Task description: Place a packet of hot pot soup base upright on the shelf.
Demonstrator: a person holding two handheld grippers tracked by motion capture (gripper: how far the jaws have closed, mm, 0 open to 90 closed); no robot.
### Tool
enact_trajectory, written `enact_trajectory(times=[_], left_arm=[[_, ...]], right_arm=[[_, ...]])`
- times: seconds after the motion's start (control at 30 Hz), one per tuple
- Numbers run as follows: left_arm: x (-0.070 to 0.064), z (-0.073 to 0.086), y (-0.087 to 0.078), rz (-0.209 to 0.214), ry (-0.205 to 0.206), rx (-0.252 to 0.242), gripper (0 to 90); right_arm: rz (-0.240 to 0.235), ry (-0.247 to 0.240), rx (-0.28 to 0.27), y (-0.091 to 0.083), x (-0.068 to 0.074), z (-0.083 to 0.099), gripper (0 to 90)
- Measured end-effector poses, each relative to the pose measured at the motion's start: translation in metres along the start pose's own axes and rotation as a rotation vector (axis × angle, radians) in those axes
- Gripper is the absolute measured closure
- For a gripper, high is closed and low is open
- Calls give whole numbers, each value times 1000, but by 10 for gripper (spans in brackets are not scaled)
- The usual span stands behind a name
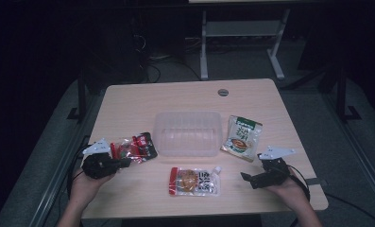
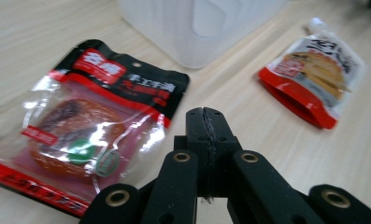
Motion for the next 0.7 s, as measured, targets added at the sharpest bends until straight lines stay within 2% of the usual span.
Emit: enact_trajectory(times=[0.1,0.13,0.27,0.4,0.47,0.57,0.6,0.7], left_arm=[[3,-3,0,-15,-1,-8,897],[9,-8,0,-34,-3,-24,897],[20,-16,3,-64,6,-36,897],[36,-25,11,-101,30,-24,898],[41,-27,16,-113,22,-29,898],[50,-27,22,-129,44,-14,898],[53,-27,24,-133,36,-18,898],[65,-23,30,-154,38,11,898]], right_arm=[[-8,-16,0,-1,4,-1,15],[-10,-23,-1,-1,5,-2,15],[-18,-32,0,1,8,-2,15],[-19,-30,-5,2,7,-2,15],[-17,-21,-1,1,6,0,15],[-10,-20,5,-1,4,1,15],[-9,-19,3,-1,4,1,15],[-8,-20,4,-2,4,1,15]])
Point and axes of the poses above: each handheld gripper's, and its own axes: y roughly forward along the jaws, z roughly out of its underside, x roughly to its left, the point moved 8 cm from there along y, roughly forward along the jaws, and after that the axes turned 11 degrees about -x, right-handed, at the moved point
